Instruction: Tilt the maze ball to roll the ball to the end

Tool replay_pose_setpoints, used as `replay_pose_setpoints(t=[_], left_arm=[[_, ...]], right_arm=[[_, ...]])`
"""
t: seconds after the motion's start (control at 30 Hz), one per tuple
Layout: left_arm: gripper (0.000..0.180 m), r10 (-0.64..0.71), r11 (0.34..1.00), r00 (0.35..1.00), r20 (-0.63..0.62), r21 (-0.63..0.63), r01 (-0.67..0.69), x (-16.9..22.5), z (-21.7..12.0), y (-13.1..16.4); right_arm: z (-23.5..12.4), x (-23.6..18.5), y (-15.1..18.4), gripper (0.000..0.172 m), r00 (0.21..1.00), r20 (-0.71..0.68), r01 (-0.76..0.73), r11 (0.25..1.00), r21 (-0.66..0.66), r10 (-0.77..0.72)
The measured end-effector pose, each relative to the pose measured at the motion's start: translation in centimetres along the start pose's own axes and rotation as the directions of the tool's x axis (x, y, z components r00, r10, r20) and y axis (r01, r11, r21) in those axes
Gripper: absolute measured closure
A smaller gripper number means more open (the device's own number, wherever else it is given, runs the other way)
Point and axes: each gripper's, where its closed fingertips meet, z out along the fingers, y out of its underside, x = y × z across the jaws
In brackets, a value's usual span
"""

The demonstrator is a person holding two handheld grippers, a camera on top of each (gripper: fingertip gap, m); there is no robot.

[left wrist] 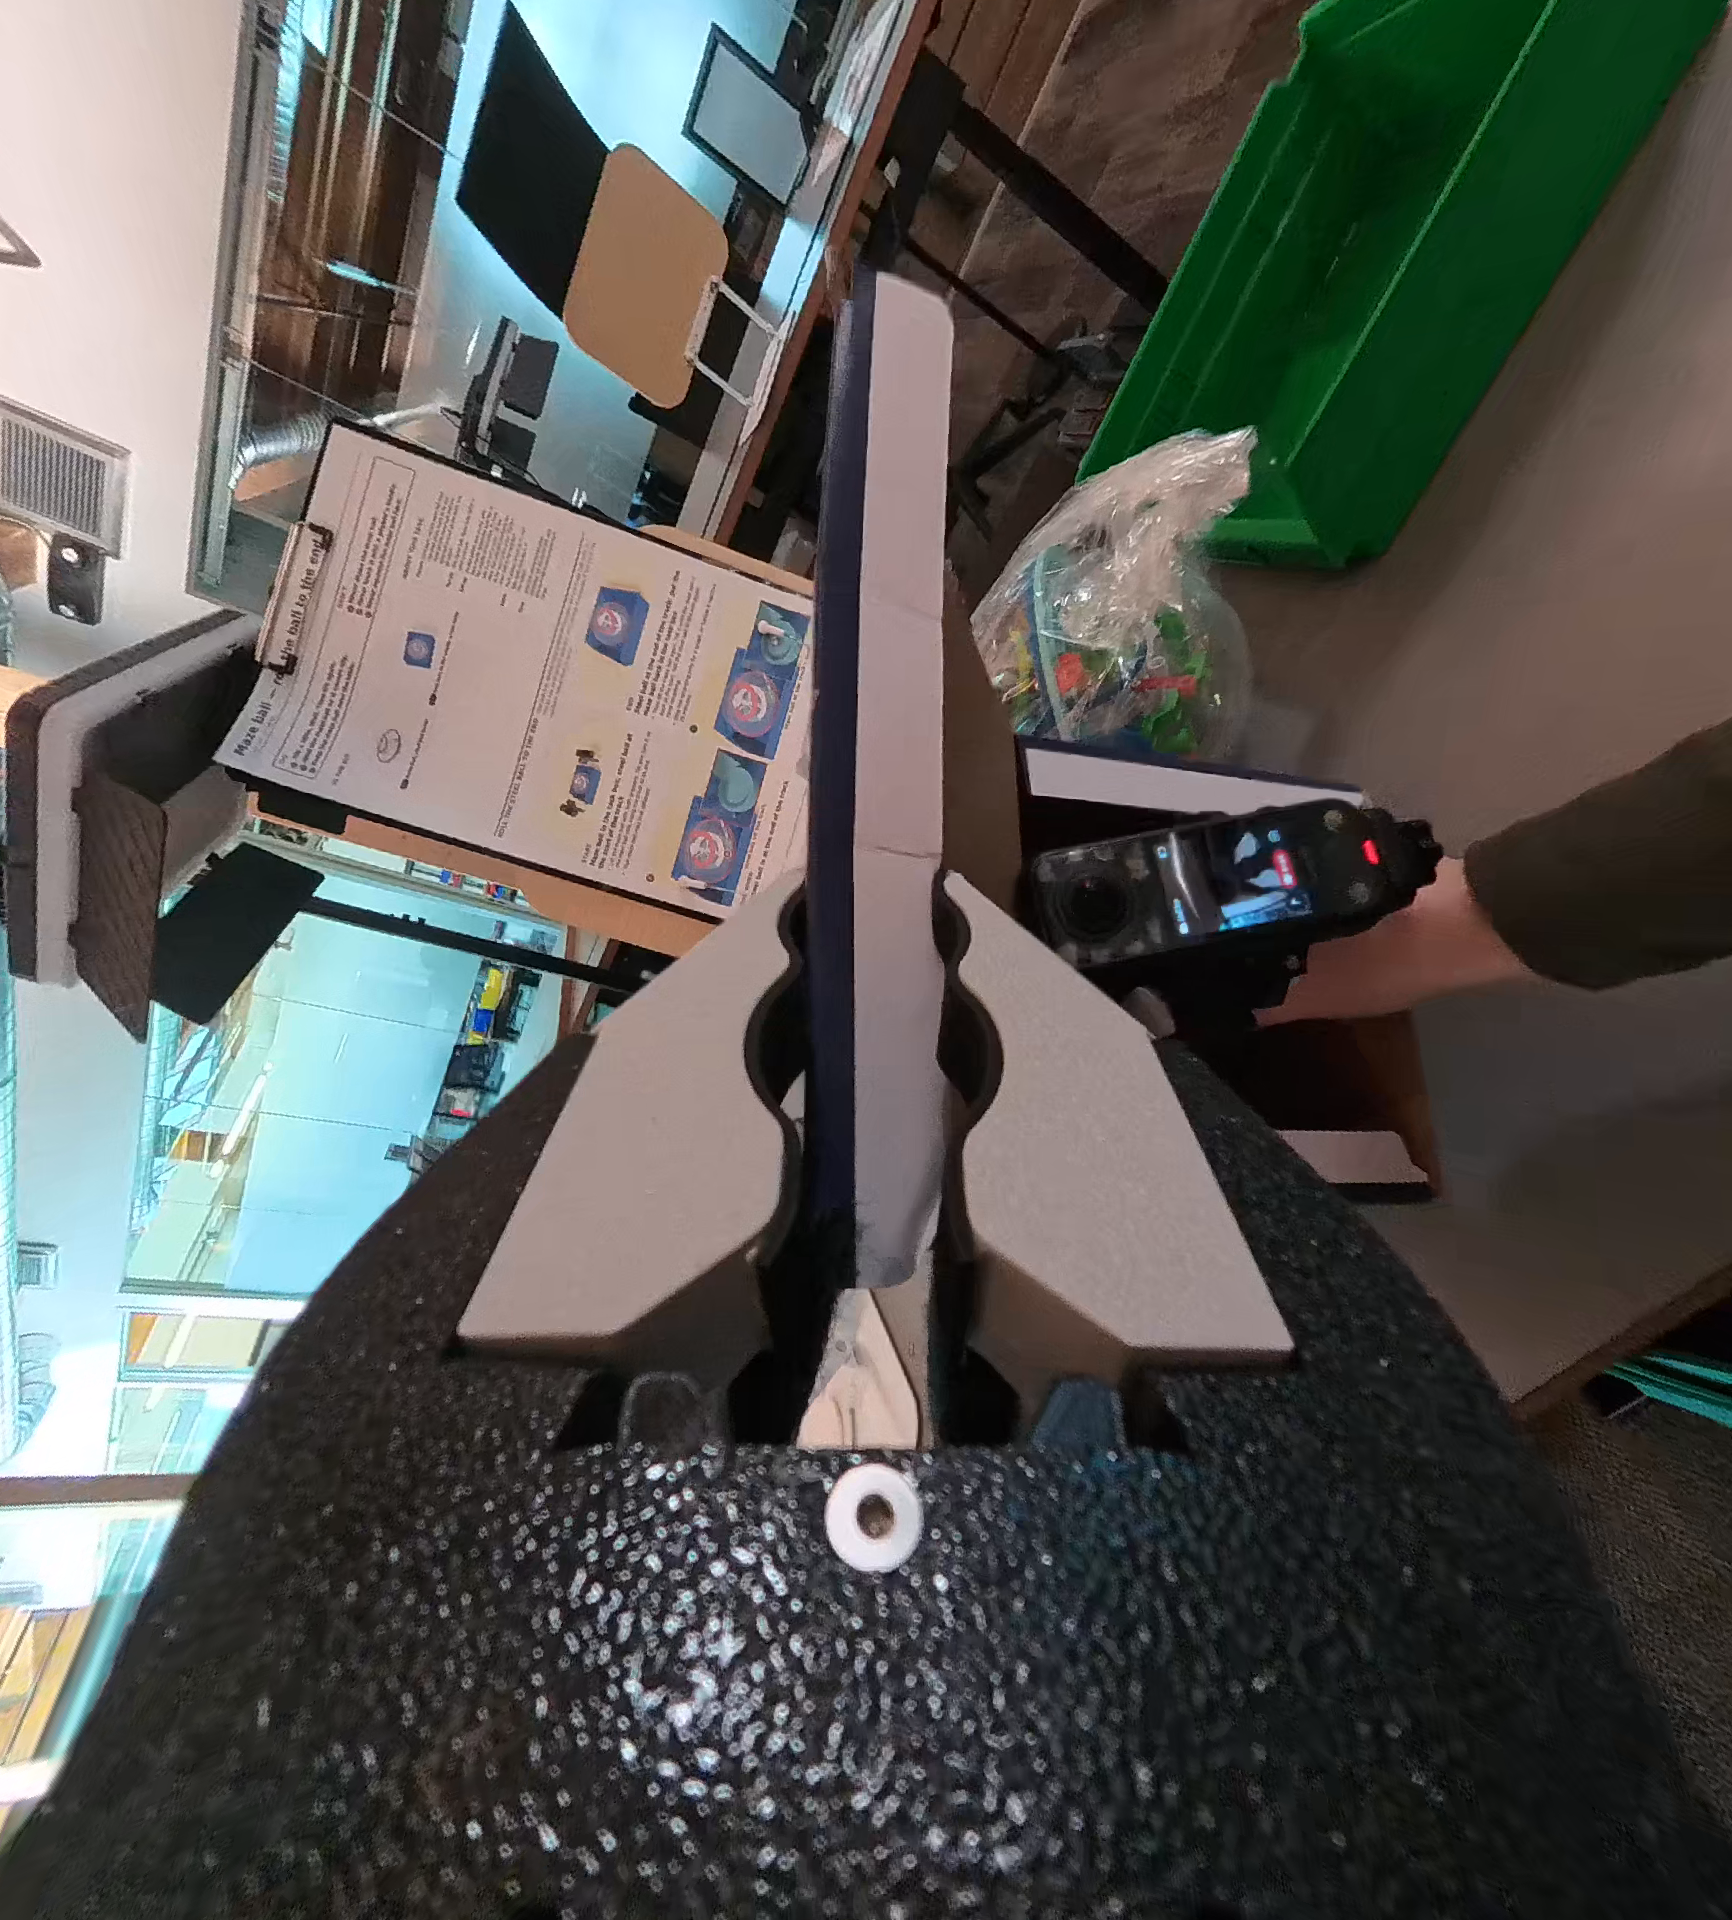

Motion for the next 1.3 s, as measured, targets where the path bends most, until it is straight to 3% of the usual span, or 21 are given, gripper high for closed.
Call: replay_pose_setpoints(t=[0.03, 0.27, 0.37, 0.57, 0.7, 0.8, 0.9, 1.3], left_arm=[[0.163, -0.005, 1.000, 1.000, 0.000, -0.006, 0.005, -0.2, 0.3, 0.2], [0.163, -0.048, 0.998, 0.998, 0.045, -0.042, 0.050, -2.7, 2.0, 2.0], [0.163, -0.083, 0.995, 0.993, 0.085, -0.057, 0.088, -4.5, 2.3, 3.2], [0.162, -0.160, 0.986, 0.986, 0.048, -0.048, 0.162, -5.3, 3.0, 4.5], [0.162, -0.244, 0.969, 0.969, 0.025, -0.042, 0.245, -6.2, 3.3, 5.8], [0.163, -0.241, 0.966, 0.958, 0.154, -0.053, 0.252, -8.6, 2.7, 7.3], [0.163, -0.304, 0.952, 0.952, 0.048, -0.022, 0.305, -7.6, 2.5, 7.1], [0.162, -0.138, 0.990, 0.988, 0.074, 0.021, 0.137, -4.3, 2.2, 4.7]], right_arm=[[0.5, 0.2, 0.0, 0.117, 1.000, -0.014, 0.010, 1.000, 0.001, -0.010], [2.7, -1.0, -0.9, 0.114, 0.996, 0.093, -0.008, 1.000, 0.015, 0.006], [2.2, -1.2, -2.0, 0.117, 0.995, 0.103, 0.002, 0.993, 0.117, -0.015], [1.5, -2.0, -2.6, 0.119, 0.992, 0.124, -0.018, 0.971, 0.239, -0.012], [0.3, -1.5, -3.3, 0.123, 0.997, 0.066, 0.003, 0.940, 0.342, -0.027], [1.0, -1.2, -1.2, 0.119, 0.999, 0.041, 0.017, 0.961, 0.275, -0.029], [1.6, -1.4, 0.7, 0.117, 0.998, 0.050, 0.011, 0.969, 0.247, -0.024], [1.6, -2.0, 2.5, 0.126, 0.995, 0.090, -0.057, 0.986, 0.158, 0.043]])
